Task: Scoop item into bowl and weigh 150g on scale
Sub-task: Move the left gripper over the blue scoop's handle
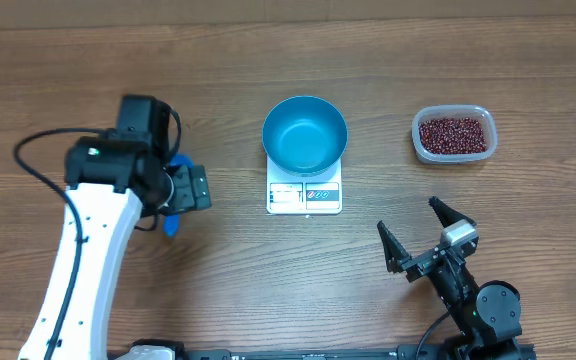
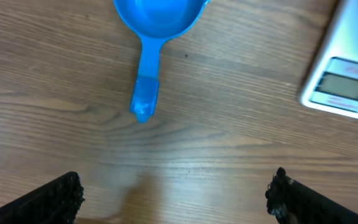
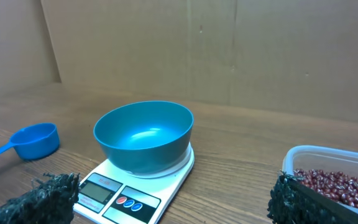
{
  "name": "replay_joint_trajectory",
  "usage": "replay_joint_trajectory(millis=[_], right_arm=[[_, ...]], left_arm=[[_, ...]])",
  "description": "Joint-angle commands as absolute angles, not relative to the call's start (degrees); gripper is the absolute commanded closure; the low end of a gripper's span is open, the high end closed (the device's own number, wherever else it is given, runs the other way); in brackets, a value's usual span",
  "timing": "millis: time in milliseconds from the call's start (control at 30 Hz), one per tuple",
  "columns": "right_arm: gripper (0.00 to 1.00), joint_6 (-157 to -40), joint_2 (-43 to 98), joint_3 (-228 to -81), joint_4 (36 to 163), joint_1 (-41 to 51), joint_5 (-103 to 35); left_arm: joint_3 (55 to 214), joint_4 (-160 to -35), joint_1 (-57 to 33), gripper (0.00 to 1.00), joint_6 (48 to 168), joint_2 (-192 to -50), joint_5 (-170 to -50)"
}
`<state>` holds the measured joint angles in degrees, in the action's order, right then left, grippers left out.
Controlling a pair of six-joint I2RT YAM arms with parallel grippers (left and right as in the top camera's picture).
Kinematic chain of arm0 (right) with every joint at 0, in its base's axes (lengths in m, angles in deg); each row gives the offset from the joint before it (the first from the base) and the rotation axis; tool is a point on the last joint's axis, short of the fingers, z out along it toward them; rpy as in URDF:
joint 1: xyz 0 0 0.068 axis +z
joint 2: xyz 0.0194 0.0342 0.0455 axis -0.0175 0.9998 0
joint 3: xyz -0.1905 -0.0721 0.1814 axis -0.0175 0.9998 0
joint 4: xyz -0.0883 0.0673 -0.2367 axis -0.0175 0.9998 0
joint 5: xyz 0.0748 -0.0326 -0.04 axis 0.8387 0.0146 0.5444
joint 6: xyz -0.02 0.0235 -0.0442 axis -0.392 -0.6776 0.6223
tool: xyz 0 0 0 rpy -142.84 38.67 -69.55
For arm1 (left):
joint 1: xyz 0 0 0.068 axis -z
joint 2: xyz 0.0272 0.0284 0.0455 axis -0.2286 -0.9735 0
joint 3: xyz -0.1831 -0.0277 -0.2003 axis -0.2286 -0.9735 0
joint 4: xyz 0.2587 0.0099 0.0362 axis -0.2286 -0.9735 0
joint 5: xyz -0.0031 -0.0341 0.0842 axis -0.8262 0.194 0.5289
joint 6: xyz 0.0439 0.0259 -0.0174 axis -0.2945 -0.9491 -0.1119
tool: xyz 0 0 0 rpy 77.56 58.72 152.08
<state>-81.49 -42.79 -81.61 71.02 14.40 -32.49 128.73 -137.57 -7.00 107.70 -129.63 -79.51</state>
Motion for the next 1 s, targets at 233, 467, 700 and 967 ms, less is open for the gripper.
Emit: replay_joint_trajectory(millis=[233, 467, 700, 967], right_arm=[[0.00, -81.7, -43.3, -81.0, 70.7, 14.7, -33.0], [0.00, -81.7, -43.3, -81.0, 70.7, 14.7, -33.0], [0.00, -81.7, -43.3, -81.0, 70.7, 14.7, -33.0], [0.00, -81.7, -43.3, -81.0, 70.7, 14.7, -33.0]], left_arm=[[115.5, -119.2, -7.2, 0.15, 108.2, -136.1, -72.4], [115.3, -115.9, -7.3, 0.24, 108.2, -143.4, -68.3], [115.3, -111.5, -7.3, 0.14, 107.8, -148.4, -69.0], [118.6, -110.0, -7.3, 0.19, 104.8, -148.7, -75.0]])
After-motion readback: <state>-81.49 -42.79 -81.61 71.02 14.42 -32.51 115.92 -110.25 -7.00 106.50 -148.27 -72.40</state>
